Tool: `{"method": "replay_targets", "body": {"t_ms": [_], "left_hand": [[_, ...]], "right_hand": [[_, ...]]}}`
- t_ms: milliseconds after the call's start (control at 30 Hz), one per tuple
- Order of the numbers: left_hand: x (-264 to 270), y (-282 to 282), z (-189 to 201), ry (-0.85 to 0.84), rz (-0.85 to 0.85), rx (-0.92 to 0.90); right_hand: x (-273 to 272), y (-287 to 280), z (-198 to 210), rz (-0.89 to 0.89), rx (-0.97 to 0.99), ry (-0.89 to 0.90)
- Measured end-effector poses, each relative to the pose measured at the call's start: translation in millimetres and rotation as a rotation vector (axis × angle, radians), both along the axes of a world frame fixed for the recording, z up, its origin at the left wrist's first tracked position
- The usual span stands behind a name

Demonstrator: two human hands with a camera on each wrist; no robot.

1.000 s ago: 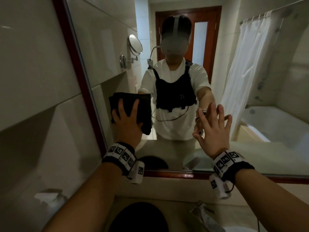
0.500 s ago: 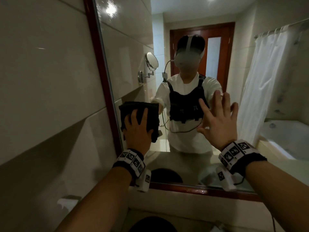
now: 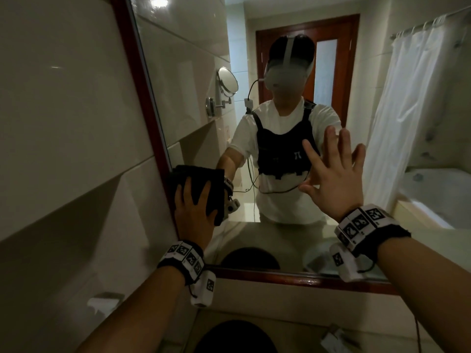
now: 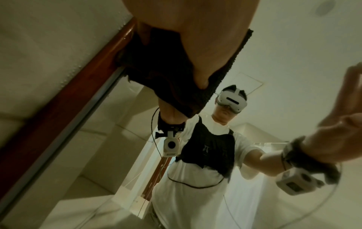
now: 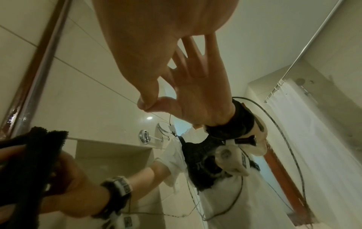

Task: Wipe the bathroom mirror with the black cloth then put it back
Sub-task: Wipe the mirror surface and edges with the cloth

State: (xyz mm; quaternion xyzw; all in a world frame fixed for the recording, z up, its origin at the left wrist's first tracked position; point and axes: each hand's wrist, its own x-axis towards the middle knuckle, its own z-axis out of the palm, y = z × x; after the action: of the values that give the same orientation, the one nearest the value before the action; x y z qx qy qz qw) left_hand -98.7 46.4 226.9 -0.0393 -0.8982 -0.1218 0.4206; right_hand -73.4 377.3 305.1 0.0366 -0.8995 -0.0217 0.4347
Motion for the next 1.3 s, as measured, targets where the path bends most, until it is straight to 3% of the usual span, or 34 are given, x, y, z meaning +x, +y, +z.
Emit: {"method": "replay_targets", "body": {"t_ms": [200,433,533,633,833,900,1133,1300], "left_hand": [[-4,8,20,0.008,0.020,0.070],[-15,3,102,0.094,0.023,0.068],[-14,5,119,0.096,0.018,0.075],[-12,9,103,0.072,0.032,0.027],[2,21,-11,-0.080,0.053,-0.019],[5,21,-33,-0.118,0.061,-0.009],[4,22,-21,-0.107,0.063,0.009],[-4,33,33,-0.023,0.012,-0.029]], "right_hand": [[-1,0,-1,0.011,-0.007,0.002],[-1,-2,-1,0.011,-0.009,0.004],[0,-3,0,0.017,-0.011,0.009],[0,-4,0,0.017,-0.014,0.012],[2,-4,-2,0.008,-0.010,-0.004],[2,-4,-2,0.009,-0.004,-0.005],[-1,-3,-3,0.003,0.002,0.007],[-1,-4,-3,0.009,0.002,0.013]]}}
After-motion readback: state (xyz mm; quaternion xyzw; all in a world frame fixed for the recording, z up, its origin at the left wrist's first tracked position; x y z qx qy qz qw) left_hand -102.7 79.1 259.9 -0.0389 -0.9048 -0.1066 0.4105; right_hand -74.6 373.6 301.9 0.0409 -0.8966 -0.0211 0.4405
